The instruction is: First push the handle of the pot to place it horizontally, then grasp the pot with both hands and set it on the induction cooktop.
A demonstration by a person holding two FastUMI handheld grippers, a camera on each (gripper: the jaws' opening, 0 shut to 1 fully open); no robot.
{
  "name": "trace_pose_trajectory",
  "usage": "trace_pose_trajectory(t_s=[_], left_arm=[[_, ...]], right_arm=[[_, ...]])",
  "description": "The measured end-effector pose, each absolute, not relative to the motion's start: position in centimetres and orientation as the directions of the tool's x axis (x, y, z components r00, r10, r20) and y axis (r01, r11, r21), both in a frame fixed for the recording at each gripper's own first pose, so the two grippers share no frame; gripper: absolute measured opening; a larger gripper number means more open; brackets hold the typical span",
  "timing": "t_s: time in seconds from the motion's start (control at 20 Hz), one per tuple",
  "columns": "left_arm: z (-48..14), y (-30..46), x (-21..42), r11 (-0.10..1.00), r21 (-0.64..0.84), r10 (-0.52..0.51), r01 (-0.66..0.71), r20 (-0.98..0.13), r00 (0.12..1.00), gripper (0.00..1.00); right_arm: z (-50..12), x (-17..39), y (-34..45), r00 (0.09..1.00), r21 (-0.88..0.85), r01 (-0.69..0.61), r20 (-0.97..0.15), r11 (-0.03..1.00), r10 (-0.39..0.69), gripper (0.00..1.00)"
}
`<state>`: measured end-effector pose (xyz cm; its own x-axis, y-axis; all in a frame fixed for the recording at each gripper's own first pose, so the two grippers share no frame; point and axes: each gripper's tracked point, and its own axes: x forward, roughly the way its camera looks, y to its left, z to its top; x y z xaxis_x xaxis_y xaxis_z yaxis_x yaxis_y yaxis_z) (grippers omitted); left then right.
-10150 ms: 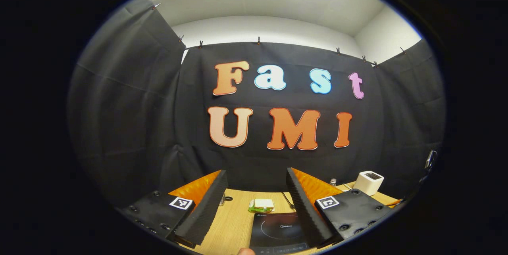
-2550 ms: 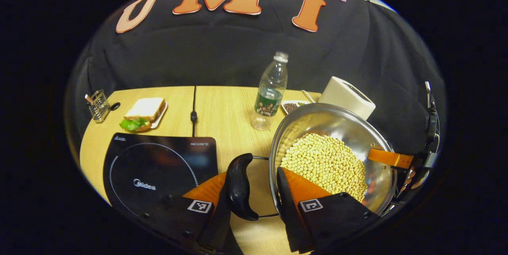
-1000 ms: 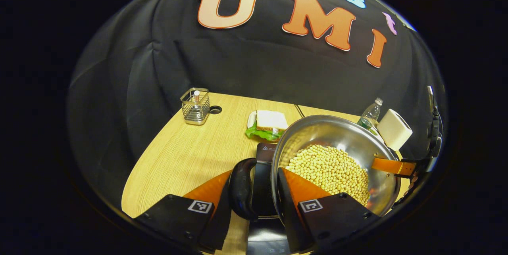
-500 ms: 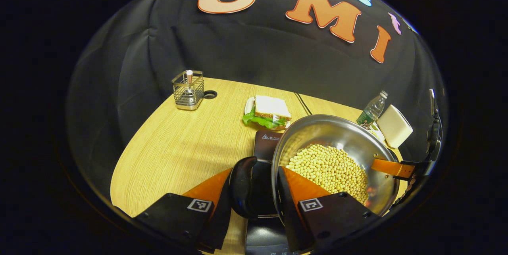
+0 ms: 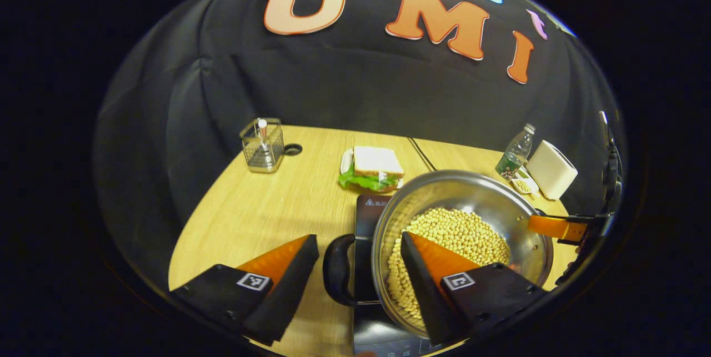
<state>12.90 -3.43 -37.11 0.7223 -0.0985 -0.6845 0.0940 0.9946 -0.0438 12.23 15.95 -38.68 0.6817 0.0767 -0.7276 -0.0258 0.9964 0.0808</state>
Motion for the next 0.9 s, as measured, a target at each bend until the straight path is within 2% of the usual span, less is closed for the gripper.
trace_pose_trajectory(t_s=[0.05,0.15,0.3,0.4,0.6,0.8,0.9], left_arm=[[-35.2,-3.5,13.2,0.995,-0.015,-0.082,0.096,-0.655,0.751,1.00],[-30.0,-4.7,13.5,0.995,-0.007,-0.084,0.097,-0.562,0.823,0.98],[-21.1,-6.7,12.9,0.992,-0.034,-0.128,0.125,-0.415,0.901,0.98],[-15.4,-7.0,12.0,0.990,-0.026,-0.138,0.137,-0.336,0.932,0.96],[-5.3,-6.0,9.8,0.991,-0.050,-0.134,0.127,-0.179,0.975,0.98],[0.6,-1.3,7.0,0.998,-0.021,-0.068,0.066,-0.120,0.990,0.98],[2.8,1.9,5.3,1.000,0.019,-0.004,0.006,-0.088,0.996,0.96]], right_arm=[[-37.0,12.2,15.6,0.702,0.068,-0.037,-0.708,0.997,0.074,0.89],[-33.0,12.1,14.7,0.750,0.055,-0.050,-0.657,0.997,0.074,0.94],[-26.5,12.3,12.7,0.823,0.047,-0.055,-0.564,0.997,0.072,0.94],[-22.5,12.0,10.6,0.862,0.022,-0.049,-0.504,0.999,0.054,0.94],[-13.8,10.7,5.9,0.928,0.005,-0.007,-0.372,1.000,0.008,0.94],[-7.0,8.4,0.6,0.968,-0.045,0.056,-0.242,0.997,-0.065,0.94],[-4.3,7.0,-1.9,0.977,-0.074,0.095,-0.187,0.993,-0.107,0.94]])
